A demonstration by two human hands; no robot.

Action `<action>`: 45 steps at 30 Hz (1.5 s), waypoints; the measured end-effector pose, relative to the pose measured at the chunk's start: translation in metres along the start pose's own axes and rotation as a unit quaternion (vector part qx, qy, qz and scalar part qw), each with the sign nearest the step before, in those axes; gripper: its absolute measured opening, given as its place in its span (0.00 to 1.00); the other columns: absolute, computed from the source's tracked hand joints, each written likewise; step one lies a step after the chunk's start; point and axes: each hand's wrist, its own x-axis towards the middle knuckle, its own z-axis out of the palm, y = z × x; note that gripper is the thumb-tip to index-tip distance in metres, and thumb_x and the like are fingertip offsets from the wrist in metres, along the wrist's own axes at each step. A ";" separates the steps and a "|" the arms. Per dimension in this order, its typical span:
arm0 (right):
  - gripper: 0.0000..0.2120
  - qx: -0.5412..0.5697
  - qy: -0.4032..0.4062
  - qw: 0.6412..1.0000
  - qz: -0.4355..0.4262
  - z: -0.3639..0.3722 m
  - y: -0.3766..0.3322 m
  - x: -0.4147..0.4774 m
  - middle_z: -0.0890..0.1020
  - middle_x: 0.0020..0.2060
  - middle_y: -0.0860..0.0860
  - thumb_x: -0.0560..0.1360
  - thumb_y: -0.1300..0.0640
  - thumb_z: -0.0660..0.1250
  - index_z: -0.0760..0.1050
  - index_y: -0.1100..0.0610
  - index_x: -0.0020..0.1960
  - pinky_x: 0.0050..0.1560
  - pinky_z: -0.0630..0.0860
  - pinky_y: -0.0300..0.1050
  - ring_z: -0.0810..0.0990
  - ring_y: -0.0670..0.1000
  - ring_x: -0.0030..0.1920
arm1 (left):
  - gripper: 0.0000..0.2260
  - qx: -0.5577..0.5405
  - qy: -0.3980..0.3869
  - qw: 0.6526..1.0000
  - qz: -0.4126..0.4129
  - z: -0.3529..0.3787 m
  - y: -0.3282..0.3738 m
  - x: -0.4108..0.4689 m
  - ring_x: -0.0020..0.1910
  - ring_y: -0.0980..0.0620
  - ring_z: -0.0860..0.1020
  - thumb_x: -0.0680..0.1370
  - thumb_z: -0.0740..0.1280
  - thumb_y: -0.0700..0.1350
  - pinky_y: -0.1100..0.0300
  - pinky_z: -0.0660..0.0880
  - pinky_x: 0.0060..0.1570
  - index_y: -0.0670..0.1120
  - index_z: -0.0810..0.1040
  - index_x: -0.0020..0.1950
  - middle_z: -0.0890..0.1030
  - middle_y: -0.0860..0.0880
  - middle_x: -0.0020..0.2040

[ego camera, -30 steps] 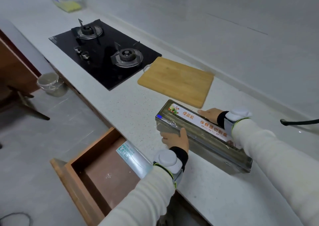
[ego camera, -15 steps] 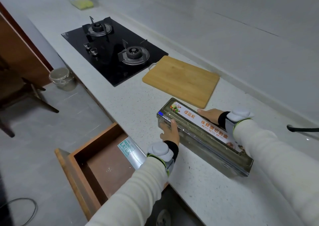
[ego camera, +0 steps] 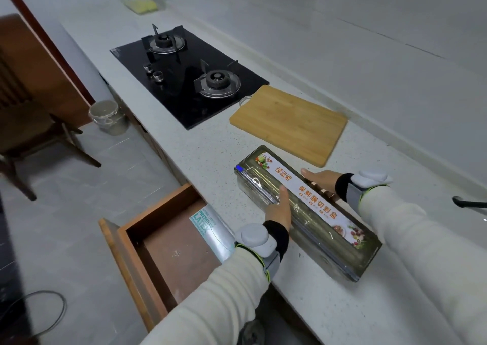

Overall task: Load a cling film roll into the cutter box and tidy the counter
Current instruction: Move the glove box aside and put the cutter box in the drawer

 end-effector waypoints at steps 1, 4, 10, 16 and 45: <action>0.38 0.003 -0.002 1.000 -0.008 0.004 -0.009 -0.001 0.68 0.70 0.58 0.76 0.33 0.47 0.61 0.60 0.73 0.67 0.68 0.52 0.69 0.60 0.68 | 0.36 -0.014 0.011 1.000 -0.001 -0.009 0.002 -0.001 0.68 0.41 0.71 0.76 0.50 0.68 0.46 0.69 0.67 0.41 0.66 0.71 0.72 0.41 0.67; 0.39 0.019 -0.015 0.999 -0.038 0.021 -0.046 -0.007 0.71 0.68 0.58 0.75 0.31 0.49 0.64 0.59 0.72 0.63 0.72 0.51 0.74 0.59 0.63 | 0.39 -0.056 0.043 0.997 0.011 -0.046 0.008 -0.005 0.70 0.41 0.67 0.75 0.52 0.69 0.45 0.66 0.69 0.41 0.59 0.76 0.66 0.41 0.73; 0.39 0.057 -0.075 0.990 -0.101 0.060 -0.120 -0.021 0.73 0.66 0.56 0.73 0.29 0.51 0.66 0.57 0.70 0.57 0.75 0.50 0.76 0.56 0.52 | 0.39 -0.089 0.118 0.988 0.048 -0.124 0.013 -0.016 0.67 0.41 0.71 0.75 0.51 0.69 0.46 0.67 0.69 0.41 0.60 0.75 0.71 0.41 0.69; 0.41 0.038 -0.131 0.980 -0.145 0.123 -0.186 -0.040 0.71 0.69 0.57 0.72 0.29 0.51 0.63 0.58 0.73 0.63 0.74 0.55 0.74 0.61 0.63 | 0.43 -0.137 0.216 0.966 0.037 -0.203 0.003 -0.021 0.74 0.43 0.62 0.75 0.55 0.67 0.53 0.61 0.70 0.40 0.43 0.77 0.59 0.42 0.76; 0.35 -0.037 -0.206 0.974 -0.091 0.313 -0.169 0.028 0.63 0.74 0.57 0.77 0.35 0.45 0.56 0.56 0.76 0.72 0.61 0.48 0.64 0.58 0.72 | 0.37 -0.024 0.238 0.962 -0.133 -0.279 -0.125 0.059 0.75 0.40 0.58 0.79 0.51 0.63 0.47 0.55 0.75 0.38 0.51 0.77 0.55 0.38 0.77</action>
